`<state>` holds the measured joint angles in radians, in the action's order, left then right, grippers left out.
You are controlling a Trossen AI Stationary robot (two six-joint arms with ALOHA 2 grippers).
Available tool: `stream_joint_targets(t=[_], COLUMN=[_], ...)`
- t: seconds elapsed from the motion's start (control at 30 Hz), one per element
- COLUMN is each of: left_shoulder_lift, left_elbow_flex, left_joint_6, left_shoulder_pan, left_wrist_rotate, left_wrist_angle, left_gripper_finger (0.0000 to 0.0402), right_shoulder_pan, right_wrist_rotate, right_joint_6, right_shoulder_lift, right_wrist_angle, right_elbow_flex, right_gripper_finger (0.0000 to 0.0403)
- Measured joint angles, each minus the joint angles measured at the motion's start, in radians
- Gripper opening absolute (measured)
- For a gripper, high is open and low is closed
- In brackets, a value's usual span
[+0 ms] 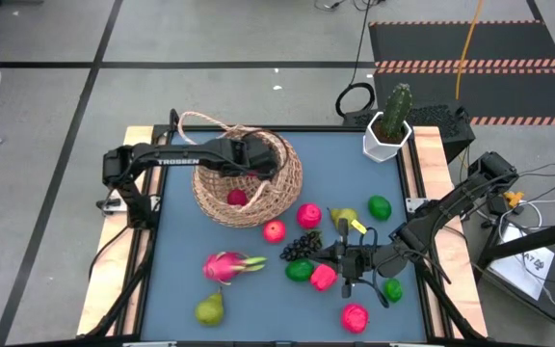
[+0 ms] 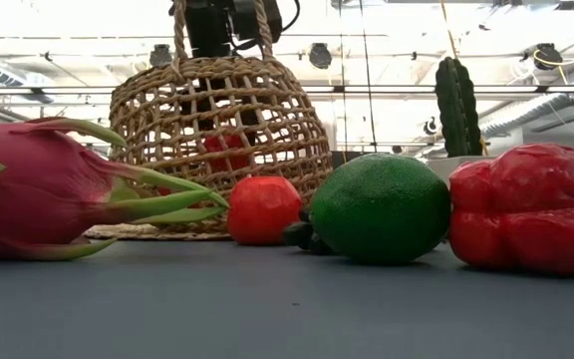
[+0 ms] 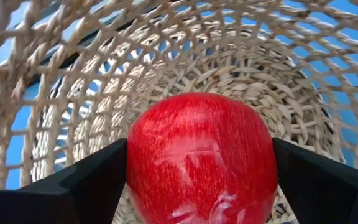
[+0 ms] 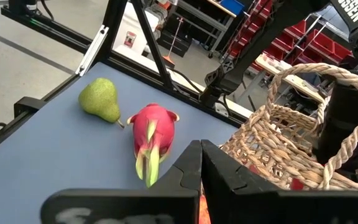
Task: Build produce basket
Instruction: Put the red apple into the basket
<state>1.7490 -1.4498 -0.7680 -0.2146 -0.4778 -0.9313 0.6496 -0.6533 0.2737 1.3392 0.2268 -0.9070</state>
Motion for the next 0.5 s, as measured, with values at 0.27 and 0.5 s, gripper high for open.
stream_joint_targets(t=[0.27,0.5], left_shoulder_lift=[0.015,0.026], left_elbow_flex=[0.000,0.000], left_joint_6=[0.053,0.077], left_shoulder_pan=[0.007,0.010], left_wrist_rotate=[0.001,0.015], left_wrist_angle=[-0.009,0.007], left_gripper_finger=[0.0380,0.0394], right_shoulder_pan=[0.000,0.000], right_wrist_rotate=[0.000,0.000], right_joint_6=[0.000,0.000], right_shoulder_lift=[0.000,0.000], right_wrist_angle=[-0.001,-0.001], right_elbow_flex=[0.000,0.000], right_gripper_finger=[0.0000,0.0000])
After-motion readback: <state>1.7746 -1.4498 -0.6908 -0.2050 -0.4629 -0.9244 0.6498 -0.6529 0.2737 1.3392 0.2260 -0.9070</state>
